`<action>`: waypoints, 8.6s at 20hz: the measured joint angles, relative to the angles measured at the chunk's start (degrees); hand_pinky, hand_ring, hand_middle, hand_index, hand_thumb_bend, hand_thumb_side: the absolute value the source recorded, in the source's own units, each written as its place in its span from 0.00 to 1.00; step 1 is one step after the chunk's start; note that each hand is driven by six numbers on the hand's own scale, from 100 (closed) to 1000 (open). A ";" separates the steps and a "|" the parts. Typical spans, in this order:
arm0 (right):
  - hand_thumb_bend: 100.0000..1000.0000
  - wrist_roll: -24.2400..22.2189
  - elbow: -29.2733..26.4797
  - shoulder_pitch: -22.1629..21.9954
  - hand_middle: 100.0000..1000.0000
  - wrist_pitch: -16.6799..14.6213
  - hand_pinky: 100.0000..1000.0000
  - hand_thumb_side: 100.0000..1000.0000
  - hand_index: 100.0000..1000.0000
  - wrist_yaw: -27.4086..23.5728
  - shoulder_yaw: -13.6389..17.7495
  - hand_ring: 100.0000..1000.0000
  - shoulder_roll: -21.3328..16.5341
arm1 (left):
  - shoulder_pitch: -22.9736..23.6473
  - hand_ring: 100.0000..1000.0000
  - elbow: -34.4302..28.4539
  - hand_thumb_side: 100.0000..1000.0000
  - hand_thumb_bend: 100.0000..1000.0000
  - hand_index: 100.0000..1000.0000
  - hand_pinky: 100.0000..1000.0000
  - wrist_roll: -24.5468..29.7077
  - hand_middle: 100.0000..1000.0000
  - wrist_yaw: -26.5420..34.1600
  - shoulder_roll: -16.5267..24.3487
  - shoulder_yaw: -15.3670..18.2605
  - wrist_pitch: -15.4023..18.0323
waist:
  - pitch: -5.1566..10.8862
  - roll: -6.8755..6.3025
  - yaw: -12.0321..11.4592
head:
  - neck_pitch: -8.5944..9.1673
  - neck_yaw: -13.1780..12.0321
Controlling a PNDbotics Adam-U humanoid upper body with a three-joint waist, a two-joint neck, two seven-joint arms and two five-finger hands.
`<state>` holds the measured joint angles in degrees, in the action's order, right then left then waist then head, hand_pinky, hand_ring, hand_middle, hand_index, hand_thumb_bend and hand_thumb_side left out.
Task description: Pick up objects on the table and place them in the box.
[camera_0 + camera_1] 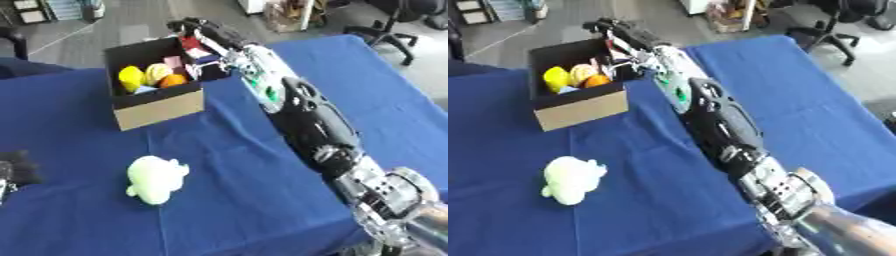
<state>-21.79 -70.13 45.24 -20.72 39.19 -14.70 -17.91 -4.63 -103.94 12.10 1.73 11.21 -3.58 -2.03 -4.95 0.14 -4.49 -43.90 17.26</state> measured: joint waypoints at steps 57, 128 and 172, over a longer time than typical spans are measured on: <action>0.00 -12.23 -0.39 -8.07 1.00 -12.90 1.00 0.50 1.00 18.09 -15.63 1.00 7.58 | -0.40 0.56 0.04 0.61 0.01 0.76 0.75 -0.28 0.55 -0.50 0.39 0.18 -0.22 | -0.06 0.38 -0.49 | 0.00 0.61; 0.00 7.20 26.42 12.27 1.00 5.70 1.00 0.02 1.00 39.23 15.01 1.00 15.10 | -0.08 0.55 0.09 0.60 0.02 0.76 0.75 0.41 0.54 0.32 -0.66 -0.85 -0.34 | 0.28 -0.83 -2.98 | 0.00 2.65; 0.00 9.21 -25.87 -41.98 0.70 2.08 0.78 0.53 0.86 -41.14 14.97 0.71 2.15 | -0.03 0.56 0.47 0.61 0.02 0.76 0.75 -0.31 0.54 -0.32 -0.59 -0.28 -0.35 | 0.30 0.35 2.59 | 0.00 -12.57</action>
<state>-12.58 -96.00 3.26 -18.63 -1.95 0.27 -15.76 -4.66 -103.47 11.79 1.41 10.62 -3.86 -2.38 -4.66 0.49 -1.90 -43.90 4.69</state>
